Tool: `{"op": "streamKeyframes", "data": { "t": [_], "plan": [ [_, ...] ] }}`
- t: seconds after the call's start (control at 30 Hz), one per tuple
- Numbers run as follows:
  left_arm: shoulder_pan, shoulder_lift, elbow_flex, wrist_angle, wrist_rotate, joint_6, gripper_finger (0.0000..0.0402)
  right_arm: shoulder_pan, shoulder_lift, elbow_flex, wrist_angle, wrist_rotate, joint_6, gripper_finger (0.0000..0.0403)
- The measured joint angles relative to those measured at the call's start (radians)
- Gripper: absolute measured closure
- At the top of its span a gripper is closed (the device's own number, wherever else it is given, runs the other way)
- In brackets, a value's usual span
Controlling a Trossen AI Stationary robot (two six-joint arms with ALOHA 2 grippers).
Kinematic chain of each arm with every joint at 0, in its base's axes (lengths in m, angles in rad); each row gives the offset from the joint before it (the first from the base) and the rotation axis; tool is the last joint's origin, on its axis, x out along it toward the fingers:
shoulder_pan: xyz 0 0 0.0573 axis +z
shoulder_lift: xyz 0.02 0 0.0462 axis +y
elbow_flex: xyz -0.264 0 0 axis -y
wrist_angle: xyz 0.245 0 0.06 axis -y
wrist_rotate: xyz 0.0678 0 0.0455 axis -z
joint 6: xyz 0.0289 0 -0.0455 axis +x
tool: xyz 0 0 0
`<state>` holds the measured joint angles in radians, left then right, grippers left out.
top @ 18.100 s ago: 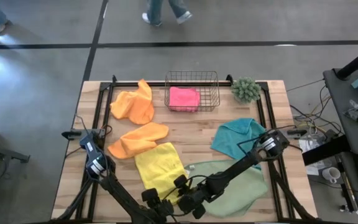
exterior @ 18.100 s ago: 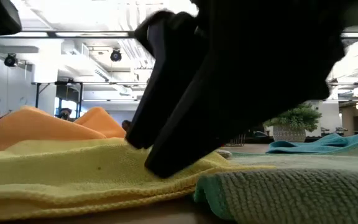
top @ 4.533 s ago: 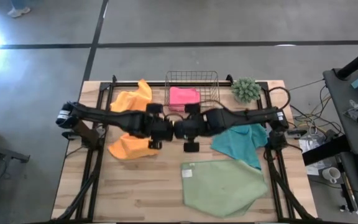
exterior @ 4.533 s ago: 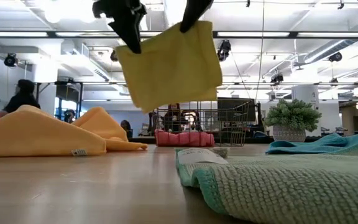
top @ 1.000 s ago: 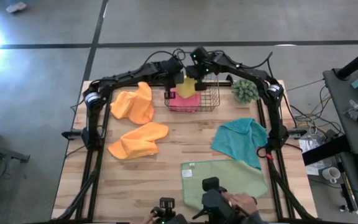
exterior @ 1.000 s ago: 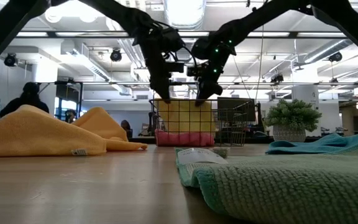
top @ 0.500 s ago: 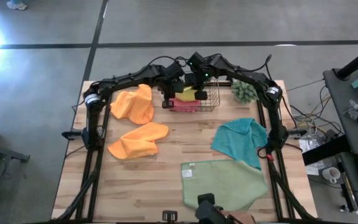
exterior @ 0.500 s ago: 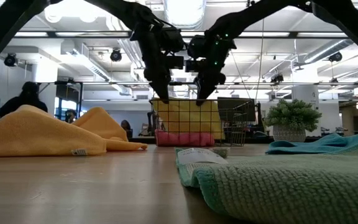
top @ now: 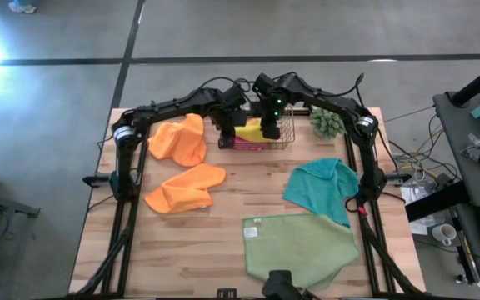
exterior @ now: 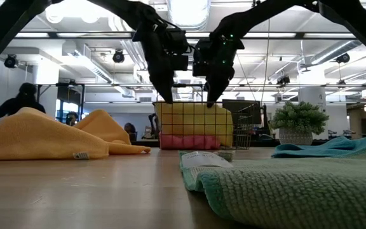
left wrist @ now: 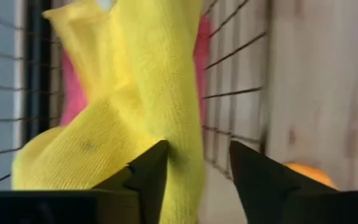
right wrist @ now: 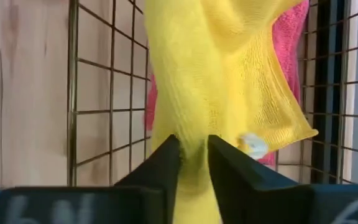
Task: Fold microfiber towels
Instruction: Put the folded yellow microfiber cloth into the gold wire basket
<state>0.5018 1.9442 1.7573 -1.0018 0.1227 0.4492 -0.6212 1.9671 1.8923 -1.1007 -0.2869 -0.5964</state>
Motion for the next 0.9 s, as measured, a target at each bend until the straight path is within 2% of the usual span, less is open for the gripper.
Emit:
{"op": "streamKeyframes", "data": {
  "t": [0.17, 0.37, 0.5, 0.63, 0.8, 0.9],
  "plan": [
    [-0.003, 0.000, 0.018, -0.033, 0.017, -0.001, 0.0204, 0.000, 0.000, 0.000, -0.015, -0.001, 0.032, 0.0265],
    [-0.006, -0.006, 0.125, -0.106, 0.017, -0.001, 0.0199, 0.001, -0.002, 0.045, -0.098, -0.005, 0.024, 0.0233],
    [0.001, -0.010, 0.159, -0.081, 0.015, 0.000, 0.0199, 0.001, -0.002, 0.065, -0.027, -0.005, 0.012, 0.0231],
    [0.016, -0.001, 0.120, -0.016, 0.001, 0.007, 0.0198, -0.008, 0.007, 0.041, 0.055, -0.008, 0.026, 0.0239],
    [0.045, 0.033, 0.079, -0.010, 0.000, 0.001, 0.0198, -0.011, 0.061, 0.004, 0.052, -0.009, 0.062, 0.0249],
    [0.055, 0.048, 0.069, -0.039, -0.001, 0.001, 0.0198, -0.005, 0.087, 0.004, 0.052, -0.079, 0.079, 0.0256]
  ]
}}
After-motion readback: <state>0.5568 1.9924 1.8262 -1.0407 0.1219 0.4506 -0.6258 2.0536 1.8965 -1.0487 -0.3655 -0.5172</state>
